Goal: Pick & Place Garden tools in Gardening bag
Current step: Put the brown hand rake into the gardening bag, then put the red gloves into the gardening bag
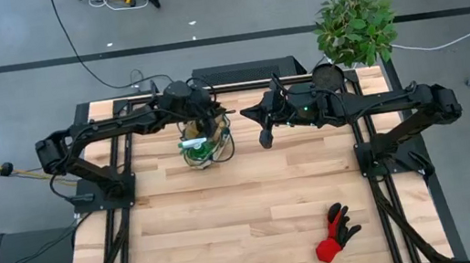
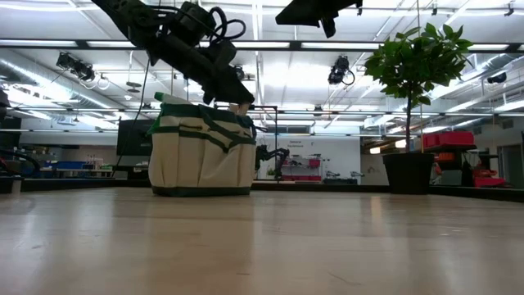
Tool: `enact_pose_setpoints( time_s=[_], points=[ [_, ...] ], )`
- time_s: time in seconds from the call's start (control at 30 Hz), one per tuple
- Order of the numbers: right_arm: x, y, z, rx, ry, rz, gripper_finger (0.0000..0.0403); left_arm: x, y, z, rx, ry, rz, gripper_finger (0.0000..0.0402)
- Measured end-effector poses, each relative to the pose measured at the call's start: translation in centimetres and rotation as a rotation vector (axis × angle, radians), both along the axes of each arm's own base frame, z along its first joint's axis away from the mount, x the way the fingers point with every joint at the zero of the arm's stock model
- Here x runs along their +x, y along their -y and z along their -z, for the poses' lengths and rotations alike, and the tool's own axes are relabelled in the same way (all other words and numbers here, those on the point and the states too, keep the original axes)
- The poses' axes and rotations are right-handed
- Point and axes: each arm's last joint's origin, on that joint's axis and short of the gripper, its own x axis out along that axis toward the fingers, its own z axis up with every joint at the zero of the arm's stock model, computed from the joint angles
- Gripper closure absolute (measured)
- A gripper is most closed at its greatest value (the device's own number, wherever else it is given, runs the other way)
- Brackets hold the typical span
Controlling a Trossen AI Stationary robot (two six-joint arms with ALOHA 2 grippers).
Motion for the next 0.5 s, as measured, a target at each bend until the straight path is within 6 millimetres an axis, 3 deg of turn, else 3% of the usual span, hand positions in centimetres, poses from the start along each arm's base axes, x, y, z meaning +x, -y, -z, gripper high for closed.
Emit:
enact_pose_setpoints(
  time_s=[0.5],
  points=[
    [0.00,0.01,-0.01,-0.010,-0.002,0.000,0.0396,0.03,0.00,0.01,-0.037,0.007,-0.026,0.0174]
  ],
)
